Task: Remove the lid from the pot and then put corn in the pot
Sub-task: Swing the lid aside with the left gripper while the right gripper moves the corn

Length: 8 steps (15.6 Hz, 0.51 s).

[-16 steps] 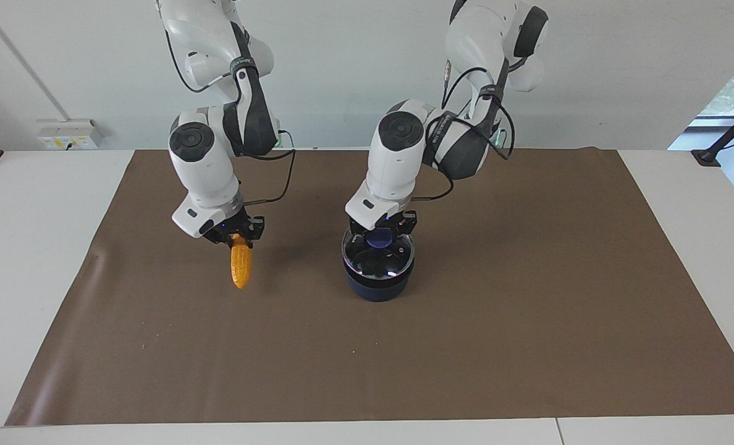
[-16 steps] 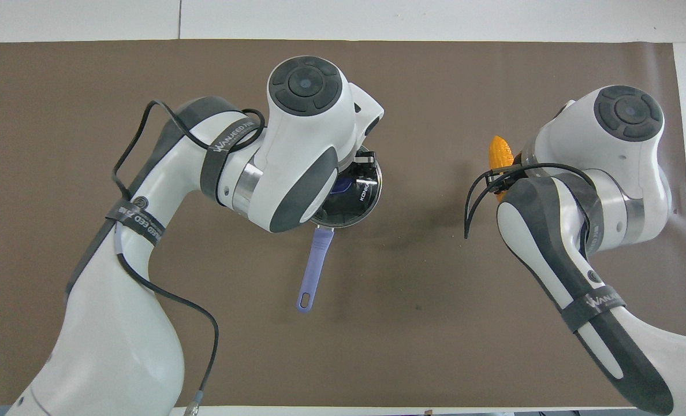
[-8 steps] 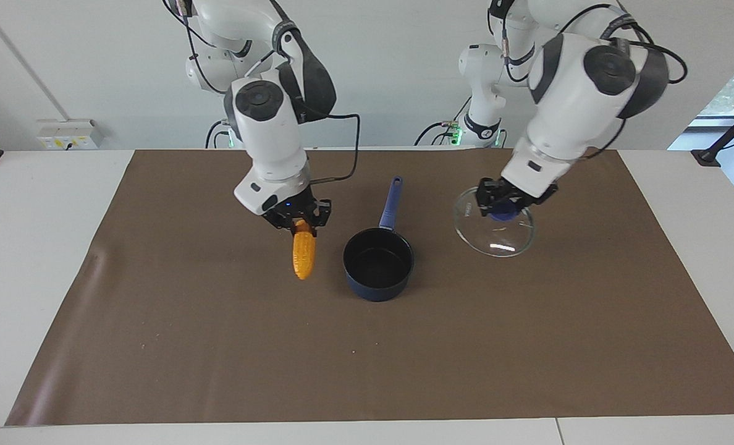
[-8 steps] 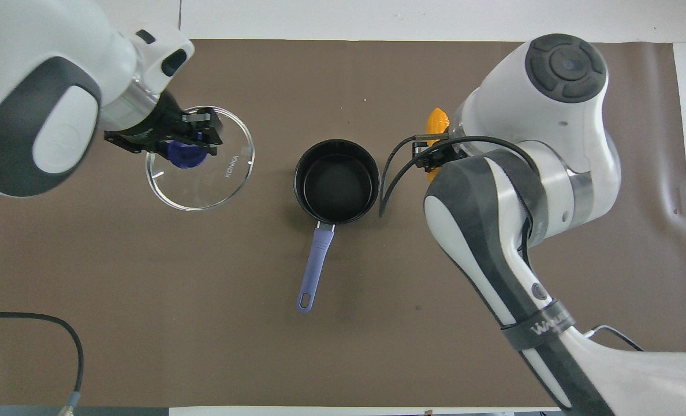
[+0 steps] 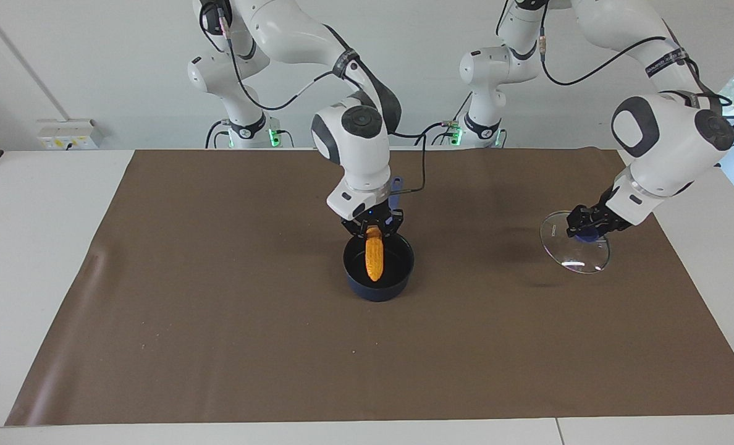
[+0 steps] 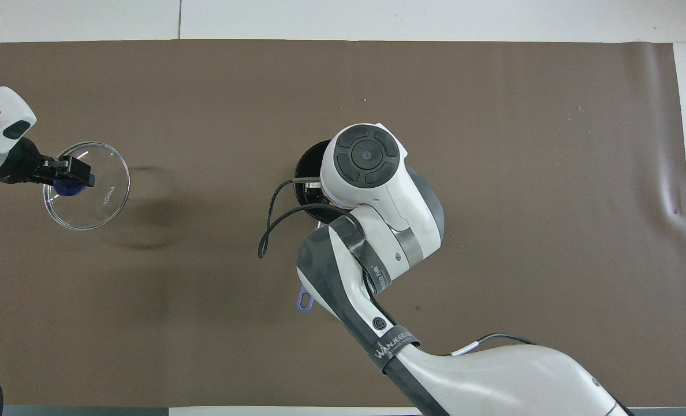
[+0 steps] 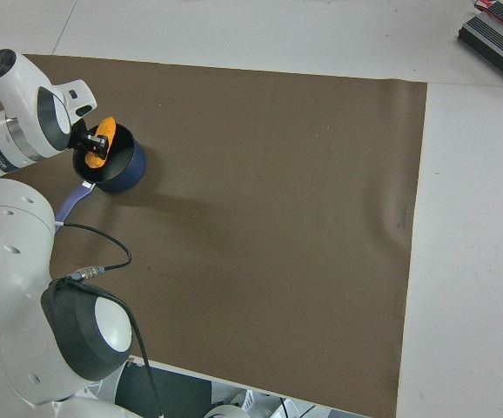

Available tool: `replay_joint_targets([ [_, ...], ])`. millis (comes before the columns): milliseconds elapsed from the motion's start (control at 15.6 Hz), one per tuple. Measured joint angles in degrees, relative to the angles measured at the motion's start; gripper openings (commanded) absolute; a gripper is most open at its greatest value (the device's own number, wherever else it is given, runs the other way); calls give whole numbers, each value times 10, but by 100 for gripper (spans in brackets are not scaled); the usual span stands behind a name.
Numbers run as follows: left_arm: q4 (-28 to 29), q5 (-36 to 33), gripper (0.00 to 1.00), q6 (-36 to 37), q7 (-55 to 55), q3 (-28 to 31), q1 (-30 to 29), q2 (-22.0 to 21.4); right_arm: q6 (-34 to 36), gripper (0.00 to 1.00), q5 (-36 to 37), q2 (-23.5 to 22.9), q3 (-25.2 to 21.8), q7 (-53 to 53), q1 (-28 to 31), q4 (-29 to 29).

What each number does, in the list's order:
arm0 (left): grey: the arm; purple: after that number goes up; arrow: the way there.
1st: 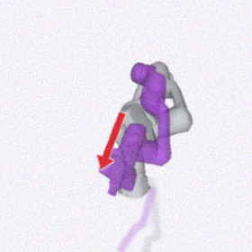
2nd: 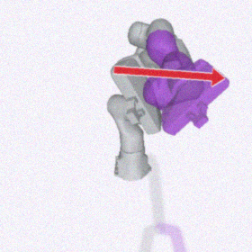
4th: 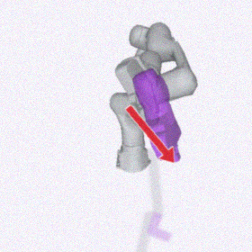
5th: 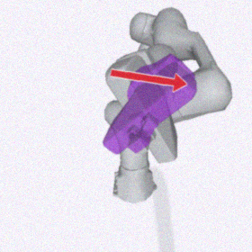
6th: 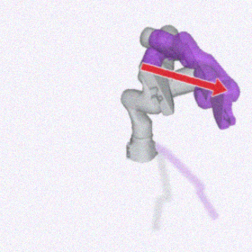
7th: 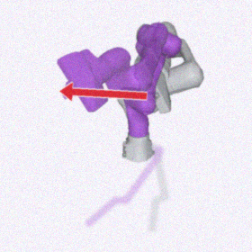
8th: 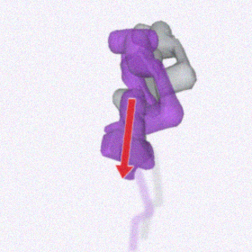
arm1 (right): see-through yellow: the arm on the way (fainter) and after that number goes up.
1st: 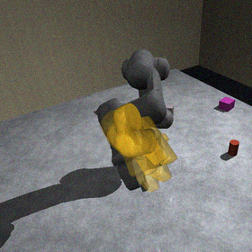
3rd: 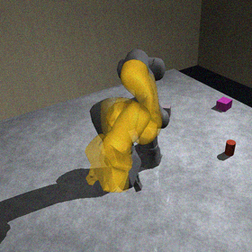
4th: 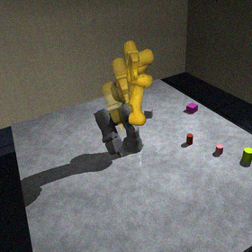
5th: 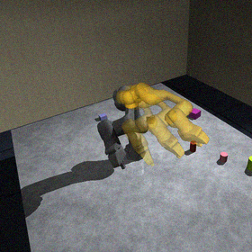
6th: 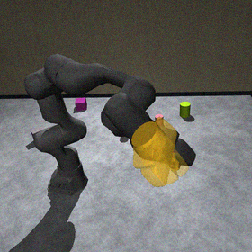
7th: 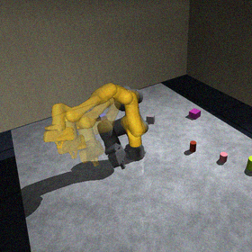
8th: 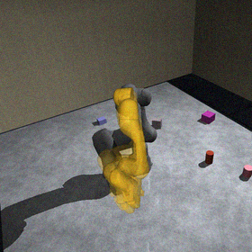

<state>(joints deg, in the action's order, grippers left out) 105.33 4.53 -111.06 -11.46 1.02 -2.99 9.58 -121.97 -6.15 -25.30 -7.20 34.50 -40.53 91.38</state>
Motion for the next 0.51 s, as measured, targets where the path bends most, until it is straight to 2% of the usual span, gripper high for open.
replay_joint_targets([
  [64, 21, -2, 0, -34, -5, 0, -1, 0, -3, 52, 0, -6, -1, 0, 0, 0],
  [129, 43, -2, 0, -68, -9, 0, -3, 0, -3, 100, 0, -8, -1, 0, 1, 0],
  [257, 85, -3, 0, -119, -16, 0, -6, 1, -2, 100, 0, -8, -2, 0, 3, 0],
  [514, 116, -4, 0, -144, -20, -2, -7, 7, 45, 100, 11, -2, -12, 0, 11, -23],
])
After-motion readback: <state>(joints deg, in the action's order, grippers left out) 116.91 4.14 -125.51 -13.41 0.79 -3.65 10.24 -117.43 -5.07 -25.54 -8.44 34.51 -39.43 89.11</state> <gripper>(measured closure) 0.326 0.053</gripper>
